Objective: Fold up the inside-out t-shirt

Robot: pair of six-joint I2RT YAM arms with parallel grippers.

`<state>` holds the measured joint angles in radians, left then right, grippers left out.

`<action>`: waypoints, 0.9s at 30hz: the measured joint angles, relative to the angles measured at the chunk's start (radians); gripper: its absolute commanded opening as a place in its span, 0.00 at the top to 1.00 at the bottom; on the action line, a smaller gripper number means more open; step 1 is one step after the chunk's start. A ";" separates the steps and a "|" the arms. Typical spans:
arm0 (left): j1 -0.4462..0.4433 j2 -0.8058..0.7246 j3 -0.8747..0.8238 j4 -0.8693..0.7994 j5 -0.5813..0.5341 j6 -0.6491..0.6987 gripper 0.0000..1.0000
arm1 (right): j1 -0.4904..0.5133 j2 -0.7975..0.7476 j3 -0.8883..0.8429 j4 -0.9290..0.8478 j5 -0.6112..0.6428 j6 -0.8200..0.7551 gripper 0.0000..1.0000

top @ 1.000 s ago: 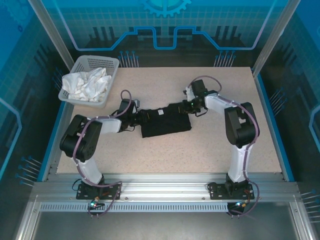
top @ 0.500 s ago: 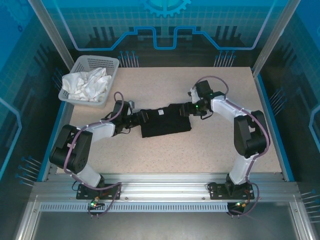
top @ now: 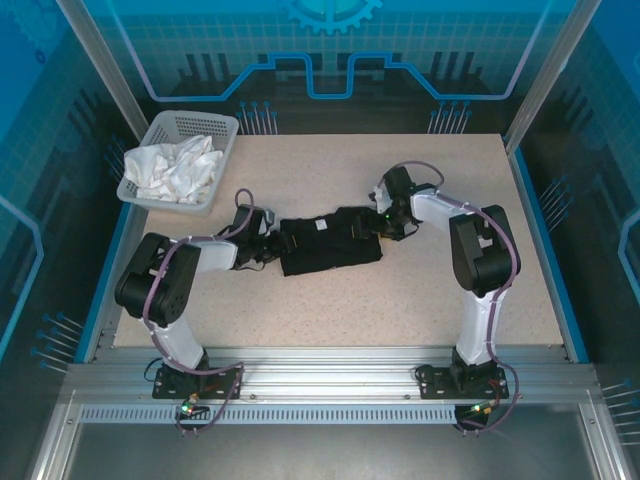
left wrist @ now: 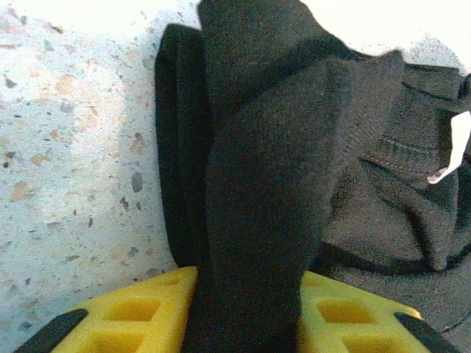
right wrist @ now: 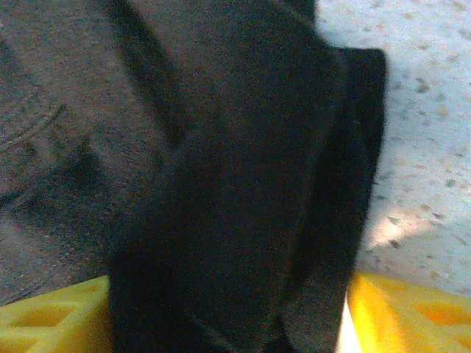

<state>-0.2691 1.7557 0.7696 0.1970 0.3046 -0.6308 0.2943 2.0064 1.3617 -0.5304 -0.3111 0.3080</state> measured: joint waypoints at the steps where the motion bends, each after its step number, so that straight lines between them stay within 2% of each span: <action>1: 0.000 0.003 0.000 0.004 0.000 0.000 0.74 | 0.003 0.005 0.004 0.000 -0.010 0.004 0.32; 5: 0.000 0.013 0.000 0.018 0.006 0.000 0.77 | 0.013 0.029 0.021 -0.003 -0.024 0.017 0.42; 8: 0.000 0.016 0.000 0.023 0.009 0.000 0.78 | 0.015 0.040 0.025 0.005 -0.040 0.028 0.53; 12: 0.000 0.016 -0.005 0.035 0.012 0.000 0.76 | 0.017 0.045 0.026 0.018 -0.055 0.039 0.74; 14: 0.000 0.016 -0.006 0.040 0.015 0.000 0.70 | 0.017 0.045 0.026 0.024 -0.060 0.043 0.82; 17: -0.003 0.006 -0.006 0.044 0.024 -0.005 0.52 | 0.011 0.043 0.026 0.026 -0.061 0.042 0.93; 19: -0.009 -0.013 -0.005 0.033 0.019 0.005 0.43 | 0.001 0.032 0.023 0.026 -0.060 0.029 0.97; 23: -0.011 -0.085 -0.005 -0.061 -0.022 0.022 0.34 | -0.024 -0.024 0.011 0.004 -0.029 -0.021 0.99; 27: -0.008 -0.230 -0.005 -0.153 -0.089 0.060 0.28 | -0.092 -0.123 0.011 -0.061 0.056 -0.111 1.00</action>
<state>-0.2775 1.5261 0.7643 0.0441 0.2157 -0.5705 0.2020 1.8835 1.3724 -0.5915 -0.2554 0.1974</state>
